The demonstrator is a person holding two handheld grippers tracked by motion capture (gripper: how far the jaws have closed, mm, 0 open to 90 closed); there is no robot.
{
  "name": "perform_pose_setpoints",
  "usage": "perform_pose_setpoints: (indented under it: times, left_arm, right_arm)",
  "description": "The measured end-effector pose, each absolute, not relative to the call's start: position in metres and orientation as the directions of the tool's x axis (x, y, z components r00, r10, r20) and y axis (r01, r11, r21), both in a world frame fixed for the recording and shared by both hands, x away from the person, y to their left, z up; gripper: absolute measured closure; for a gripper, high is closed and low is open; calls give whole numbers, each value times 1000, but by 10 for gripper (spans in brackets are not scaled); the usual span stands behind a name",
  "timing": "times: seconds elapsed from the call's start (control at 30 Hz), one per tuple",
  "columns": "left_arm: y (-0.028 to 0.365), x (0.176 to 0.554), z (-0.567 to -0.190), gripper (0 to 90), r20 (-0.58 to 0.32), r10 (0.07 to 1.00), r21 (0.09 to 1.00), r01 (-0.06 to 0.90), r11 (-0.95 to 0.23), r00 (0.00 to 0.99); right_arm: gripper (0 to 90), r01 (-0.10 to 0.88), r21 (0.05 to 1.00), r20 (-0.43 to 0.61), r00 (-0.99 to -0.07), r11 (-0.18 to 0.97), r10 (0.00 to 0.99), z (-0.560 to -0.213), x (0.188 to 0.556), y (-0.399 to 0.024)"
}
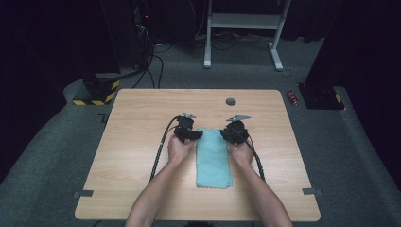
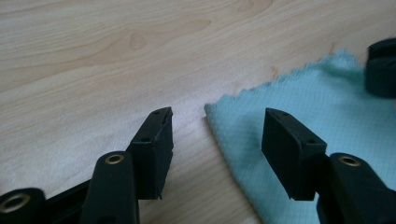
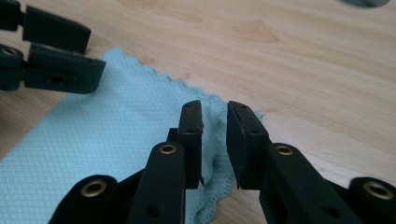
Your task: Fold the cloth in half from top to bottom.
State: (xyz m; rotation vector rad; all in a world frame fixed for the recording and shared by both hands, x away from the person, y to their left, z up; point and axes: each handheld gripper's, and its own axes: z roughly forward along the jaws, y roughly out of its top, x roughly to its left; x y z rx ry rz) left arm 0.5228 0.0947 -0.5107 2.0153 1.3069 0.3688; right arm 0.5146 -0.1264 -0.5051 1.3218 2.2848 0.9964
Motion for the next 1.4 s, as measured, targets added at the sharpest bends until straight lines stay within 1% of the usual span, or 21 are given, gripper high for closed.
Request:
perform_pose_setpoints:
  times: [0.03,0.07,0.13,0.2,0.3,0.37,0.4,0.43,0.53,0.6,0.67,0.73,0.8,0.9,0.97,1.0,1.07,1.2,1.33,1.4]
  left_arm:
    - [94,525,-511,438,-136,883,677,693,-248,449]
    - [92,526,-512,438,-134,884,670,698,-253,449]
    - [89,528,-511,456,-129,884,666,699,-259,450]
    - [88,530,-511,482,-131,883,662,703,-260,450]
    - [85,530,-511,546,-128,884,665,700,-261,450]
    - [85,530,-511,565,-119,882,665,696,-270,456]
    - [84,530,-511,570,-123,883,665,698,-267,454]
    - [84,530,-510,572,-121,883,663,699,-269,454]
    - [83,530,-511,580,-124,882,663,699,-266,454]
    - [83,530,-511,604,-115,881,666,693,-275,459]
    - [83,530,-511,638,-108,878,668,689,-283,466]
    - [83,530,-511,688,-112,876,672,686,-281,469]
    - [83,530,-512,736,-124,875,671,689,-274,469]
    - [81,531,-512,809,-137,871,664,696,-272,471]
    - [82,532,-512,852,-156,866,663,700,-265,476]
    - [84,533,-512,869,-179,862,656,710,-254,474]
    - [86,533,-512,884,-183,855,656,708,-261,485]
    - [85,533,-507,893,-161,842,666,686,-292,515]
    - [89,535,-497,894,-187,829,676,681,-281,527]
    - [89,536,-492,894,-185,826,691,668,-276,533]
  right_arm:
    - [762,632,699,63,-520,334,852,-506,516,-125]
    - [787,635,694,59,-519,339,852,-506,518,-124]
    - [887,631,694,46,-518,346,854,-506,521,-123]
    - [897,632,695,40,-510,343,859,-505,521,-125]
    - [896,652,681,38,-485,332,874,-507,523,-134]
    - [860,653,684,38,-477,325,878,-507,523,-137]
    - [812,650,688,35,-476,325,879,-506,524,-137]
    - [787,650,688,38,-476,323,878,-506,524,-137]
    - [726,655,677,33,-483,336,875,-511,526,-134]
    - [687,656,678,35,-480,332,876,-514,527,-134]
    - [684,652,682,34,-482,332,876,-514,528,-134]
    - [704,645,686,26,-485,337,874,-515,528,-133]
    - [748,639,689,28,-495,342,868,-515,529,-132]
    - [871,635,691,40,-511,346,858,-516,529,-131]
    - [882,627,689,21,-518,363,855,-515,527,-128]
    - [886,627,689,21,-520,365,854,-515,527,-128]
    - [891,634,690,41,-517,350,855,-515,528,-130]
    - [893,623,700,46,-527,349,849,-511,526,-132]
    - [894,621,711,69,-529,330,846,-503,525,-136]
    - [894,616,718,72,-529,325,846,-500,524,-138]
